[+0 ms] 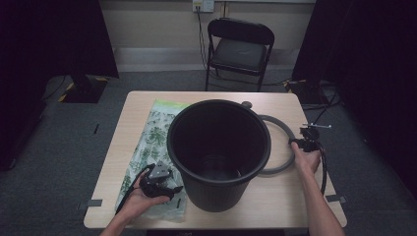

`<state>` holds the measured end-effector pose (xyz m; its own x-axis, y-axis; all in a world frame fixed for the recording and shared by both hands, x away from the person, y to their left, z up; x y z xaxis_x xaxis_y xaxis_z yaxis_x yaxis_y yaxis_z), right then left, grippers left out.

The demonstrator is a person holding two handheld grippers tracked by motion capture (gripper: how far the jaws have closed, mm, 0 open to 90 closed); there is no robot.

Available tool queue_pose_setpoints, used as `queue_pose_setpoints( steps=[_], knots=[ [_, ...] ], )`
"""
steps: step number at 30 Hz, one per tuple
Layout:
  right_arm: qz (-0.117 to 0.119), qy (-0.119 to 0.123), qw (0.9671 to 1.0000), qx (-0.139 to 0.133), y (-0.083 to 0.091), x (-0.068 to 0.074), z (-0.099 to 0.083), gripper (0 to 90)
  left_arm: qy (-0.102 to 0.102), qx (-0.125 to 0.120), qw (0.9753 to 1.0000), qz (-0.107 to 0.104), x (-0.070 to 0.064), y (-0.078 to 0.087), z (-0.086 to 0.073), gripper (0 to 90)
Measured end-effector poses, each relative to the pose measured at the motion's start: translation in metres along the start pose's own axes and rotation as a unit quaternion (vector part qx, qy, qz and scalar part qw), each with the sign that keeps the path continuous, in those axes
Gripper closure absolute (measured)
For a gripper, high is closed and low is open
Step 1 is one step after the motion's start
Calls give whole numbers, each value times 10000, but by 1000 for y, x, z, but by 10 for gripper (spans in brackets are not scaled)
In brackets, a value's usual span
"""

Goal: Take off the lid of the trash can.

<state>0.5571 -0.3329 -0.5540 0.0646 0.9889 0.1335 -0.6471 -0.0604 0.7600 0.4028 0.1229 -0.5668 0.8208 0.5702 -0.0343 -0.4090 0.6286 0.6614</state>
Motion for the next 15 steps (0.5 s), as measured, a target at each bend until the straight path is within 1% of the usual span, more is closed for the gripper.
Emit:
queue_pose_setpoints(
  steps=[1, 2, 3, 7, 8, 10, 12, 13, 14, 15],
  knots=[
    [-38, -17, 10000, 15, -1, -1, -2, 775, 0, 0, 10000, 0, 0, 0, 0, 238],
    [-43, 6, 10000, -51, -2, -2, -2, 773, -1, 1, 10000, -1, 0, 0, 0, 239],
    [-37, -1, 10000, -55, -2, -2, -3, 769, 0, 0, 10000, 0, 0, 0, 0, 239],
    [-122, 94, 9999, -27, -1, -4, -3, 755, 1, 0, 10000, 0, 0, 0, 0, 239],
    [-139, 113, 9998, -45, -1, -5, -2, 712, 2, -1, 10000, 0, 0, 0, 0, 238],
    [-218, 163, 9996, -47, -1, -6, -2, 665, -2, 0, 10000, -1, 0, 0, 0, 239],
    [-219, 247, 9994, -47, 0, -5, -3, 649, 1, 0, 10000, 0, 0, 0, 0, 238],
    [-219, 247, 9994, -47, 0, -5, -3, 649, 1, 0, 10000, 0, 0, 0, 0, 239],
    [-228, 278, 9993, -48, 0, -4, -3, 607, 2, 0, 10000, 0, 0, 0, 0, 239],
    [-242, 320, 9992, -84, 1, -4, -3, 605, 2, -2, 10000, 0, 0, 0, 0, 239]
  ],
)
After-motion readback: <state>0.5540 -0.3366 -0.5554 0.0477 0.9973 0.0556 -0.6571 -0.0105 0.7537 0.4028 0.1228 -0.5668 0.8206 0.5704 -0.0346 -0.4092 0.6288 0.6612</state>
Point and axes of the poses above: each handheld gripper's, and its own axes: y roughly backward along the jaws, z roughly out of its top, x roughly to its left, the point moved 10 cm from there along -y, roughly forward along the jaws, and after that the axes turned 3 degrees about -z, right-handed, at the moved point
